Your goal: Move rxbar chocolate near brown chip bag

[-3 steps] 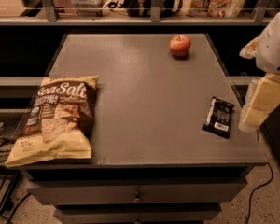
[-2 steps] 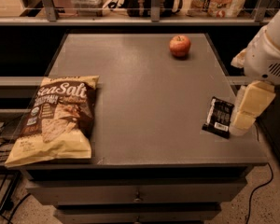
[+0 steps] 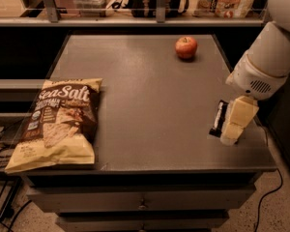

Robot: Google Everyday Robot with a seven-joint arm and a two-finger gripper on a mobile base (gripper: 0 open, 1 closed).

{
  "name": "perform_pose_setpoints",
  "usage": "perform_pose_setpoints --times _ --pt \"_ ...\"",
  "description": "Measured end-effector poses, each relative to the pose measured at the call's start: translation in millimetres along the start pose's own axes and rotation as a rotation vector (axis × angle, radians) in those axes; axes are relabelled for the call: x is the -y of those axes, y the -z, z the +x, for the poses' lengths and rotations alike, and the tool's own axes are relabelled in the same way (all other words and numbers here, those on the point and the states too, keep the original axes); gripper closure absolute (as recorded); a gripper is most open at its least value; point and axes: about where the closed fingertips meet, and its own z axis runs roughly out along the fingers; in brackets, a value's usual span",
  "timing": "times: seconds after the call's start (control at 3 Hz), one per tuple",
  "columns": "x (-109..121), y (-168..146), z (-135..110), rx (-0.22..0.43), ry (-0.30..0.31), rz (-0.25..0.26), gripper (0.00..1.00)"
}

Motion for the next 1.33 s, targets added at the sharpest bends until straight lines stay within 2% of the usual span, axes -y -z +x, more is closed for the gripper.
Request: perform_pose_setpoints --times 0.33,0.67,1.0,1.33 --pt "10.4 -26.9 8.7 -0.043 -0.033 0.008 0.00" --pt "19.4 -44.3 25.0 -0.055 -0.086 0.031 0.00" --pt "25.1 -48.8 37.4 -0.062 -0.136 0.044 0.18" --pt "26.2 -46.6 39.9 -0.080 -0.148 0.062 0.42"
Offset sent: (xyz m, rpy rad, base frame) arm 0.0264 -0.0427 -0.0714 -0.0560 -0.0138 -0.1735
